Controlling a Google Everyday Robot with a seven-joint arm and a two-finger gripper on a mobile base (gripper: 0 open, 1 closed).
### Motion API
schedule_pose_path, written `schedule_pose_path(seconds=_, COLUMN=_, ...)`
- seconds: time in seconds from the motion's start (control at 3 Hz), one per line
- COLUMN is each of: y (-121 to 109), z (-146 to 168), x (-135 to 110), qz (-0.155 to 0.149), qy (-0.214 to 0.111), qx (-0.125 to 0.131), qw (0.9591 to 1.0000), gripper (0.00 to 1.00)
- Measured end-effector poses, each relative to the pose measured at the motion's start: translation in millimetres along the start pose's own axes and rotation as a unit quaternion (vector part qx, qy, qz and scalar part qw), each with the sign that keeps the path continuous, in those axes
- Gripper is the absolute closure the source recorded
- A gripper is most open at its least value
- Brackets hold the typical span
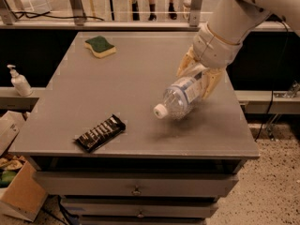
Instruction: Move blue plastic bottle near rxbar chocolate
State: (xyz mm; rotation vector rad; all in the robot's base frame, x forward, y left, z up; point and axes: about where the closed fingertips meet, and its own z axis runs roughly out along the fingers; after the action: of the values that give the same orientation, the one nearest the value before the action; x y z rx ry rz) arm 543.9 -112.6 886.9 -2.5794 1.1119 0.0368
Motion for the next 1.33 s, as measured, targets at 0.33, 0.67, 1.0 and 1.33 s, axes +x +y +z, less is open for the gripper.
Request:
schedule_pose_path(seconds=0.33, y=12, z=19, x=-19, qz=0.002, qy=-0.03, qx=-0.011, qw=0.9995, gripper=1.0)
schedule_pose_path(seconds=0.67, y=17, z=43, x=-41, qz=-0.008, qy=-0.067, qx=-0.021, qw=0.9975, gripper=1.0)
schedule_pose_path(seconds=1.0, y=19, z=69, x=-62, qz=-0.033, qy=-0.11, qx=-0.03, qw=0.9929, gripper=1.0)
schedule_pose_path(seconds=1.33, y=17, z=69, x=-64, qz=-0.036, qy=-0.114, qx=-0.03, qw=0.9924, gripper=1.0)
